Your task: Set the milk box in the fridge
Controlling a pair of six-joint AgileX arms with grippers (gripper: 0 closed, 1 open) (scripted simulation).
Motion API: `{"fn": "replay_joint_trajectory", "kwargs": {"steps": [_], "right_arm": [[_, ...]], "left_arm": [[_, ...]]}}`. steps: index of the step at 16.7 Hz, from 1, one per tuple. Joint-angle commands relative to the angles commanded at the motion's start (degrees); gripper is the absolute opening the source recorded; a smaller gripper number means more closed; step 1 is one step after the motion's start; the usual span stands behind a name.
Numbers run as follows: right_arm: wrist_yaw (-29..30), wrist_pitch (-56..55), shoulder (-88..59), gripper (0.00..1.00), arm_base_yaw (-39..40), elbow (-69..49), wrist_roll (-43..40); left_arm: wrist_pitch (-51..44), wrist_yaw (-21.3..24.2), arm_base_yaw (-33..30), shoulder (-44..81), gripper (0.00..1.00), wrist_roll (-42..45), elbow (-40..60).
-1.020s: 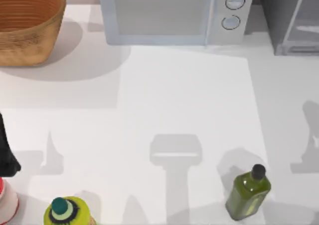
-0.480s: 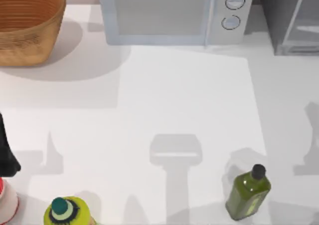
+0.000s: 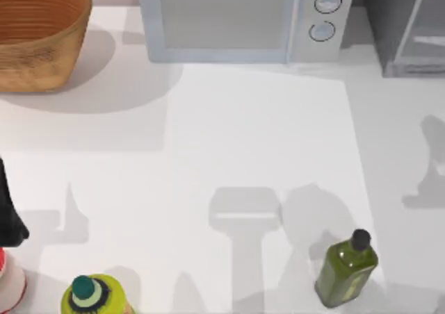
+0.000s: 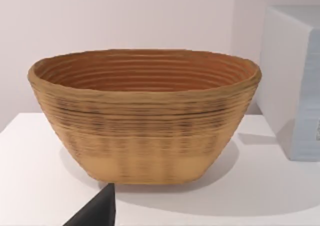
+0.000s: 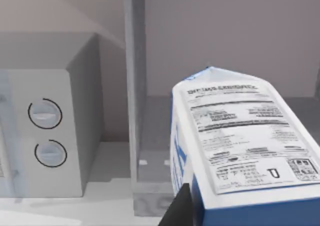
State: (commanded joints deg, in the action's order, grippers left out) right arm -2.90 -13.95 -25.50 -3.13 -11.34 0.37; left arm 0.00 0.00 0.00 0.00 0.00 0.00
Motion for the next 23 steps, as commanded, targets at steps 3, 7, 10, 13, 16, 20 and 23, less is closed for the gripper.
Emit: {"fn": "replay_joint_trajectory", "kwargs": {"steps": [3,7,10,13,16,20,23], "right_arm": [[-1.8,-8.4,-15.4,0.00,-2.0,-6.9,0.2],[-4.4,-20.6,-37.1,0.00,-4.8,-16.8,0.3],[-6.3,-29.5,-53.2,0.00,-6.9,-24.0,0.4],[-8.1,-37.7,-68.0,0.00,-8.8,-30.7,0.5],[-9.6,-44.8,-80.9,0.00,-10.5,-36.5,0.5],[-11.1,-51.6,-93.3,0.00,-12.1,-42.0,0.5],[-11.6,-54.4,-98.3,0.00,-12.7,-44.2,0.5]], "left_arm": [[0.0,0.0,0.0,0.0,1.00,0.0,0.0],[0.0,0.0,0.0,0.0,1.00,0.0,0.0],[0.0,0.0,0.0,0.0,1.00,0.0,0.0],[0.0,0.0,0.0,0.0,1.00,0.0,0.0],[0.0,0.0,0.0,0.0,1.00,0.0,0.0],[0.0,0.0,0.0,0.0,1.00,0.0,0.0],[0.0,0.0,0.0,0.0,1.00,0.0,0.0]]}}
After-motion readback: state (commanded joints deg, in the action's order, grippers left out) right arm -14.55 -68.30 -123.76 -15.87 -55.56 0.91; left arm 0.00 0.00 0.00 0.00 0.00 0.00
